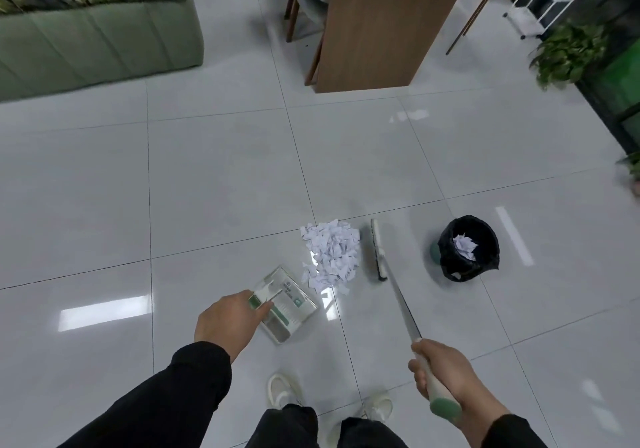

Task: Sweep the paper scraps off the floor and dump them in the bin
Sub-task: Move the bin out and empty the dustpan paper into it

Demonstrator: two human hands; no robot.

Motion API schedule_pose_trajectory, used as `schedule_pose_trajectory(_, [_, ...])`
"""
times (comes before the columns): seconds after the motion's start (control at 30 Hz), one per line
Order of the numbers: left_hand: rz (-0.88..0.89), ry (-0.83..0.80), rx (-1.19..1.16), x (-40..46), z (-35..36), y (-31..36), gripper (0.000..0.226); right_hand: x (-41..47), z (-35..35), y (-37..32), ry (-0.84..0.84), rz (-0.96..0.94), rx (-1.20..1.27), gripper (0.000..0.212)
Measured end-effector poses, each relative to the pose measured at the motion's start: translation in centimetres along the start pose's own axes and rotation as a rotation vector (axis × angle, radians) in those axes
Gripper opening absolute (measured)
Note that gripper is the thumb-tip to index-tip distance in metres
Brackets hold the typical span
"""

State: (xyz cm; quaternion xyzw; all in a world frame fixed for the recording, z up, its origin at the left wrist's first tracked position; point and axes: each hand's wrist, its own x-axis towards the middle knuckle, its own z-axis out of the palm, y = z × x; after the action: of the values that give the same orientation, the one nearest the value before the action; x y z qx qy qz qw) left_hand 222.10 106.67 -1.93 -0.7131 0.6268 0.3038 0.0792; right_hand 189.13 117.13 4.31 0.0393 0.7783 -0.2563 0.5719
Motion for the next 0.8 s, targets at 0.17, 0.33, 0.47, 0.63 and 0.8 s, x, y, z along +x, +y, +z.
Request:
schedule_pose_trajectory(0.17, [0.051,-0.002,-0.031,2.4,0.2,2.7,0.038,2.5,-0.4,-0.3,0.029,-0.062,-0.342,0.007])
schedule_pose_trajectory(0.33, [0.109,-0.019,-0.034,6.0,1.2,7.3,0.041,3.3,0.4,1.3,-0.03,-0.027,-0.543,0.004])
schedule_pose_trajectory(0.47, [0.164,-0.03,0.018,7.7,1.4,9.1,0.045,1.8,0.4,2.6,-0.106,-0.091,-0.725,0.006])
schedule_pose_trajectory(0.63, [0.185,-0.054,0.047,8.1,1.9,12.1,0.046,-0.6,-2.0,3.7,-0.069,-0.152,-0.832,0.015])
schedule_pose_trajectory(0.8, [0.143,-0.275,0.012,8.0,2.0,13.2,0.029,-3.7,-4.6,3.1,-0.04,-0.175,-0.85,0.018])
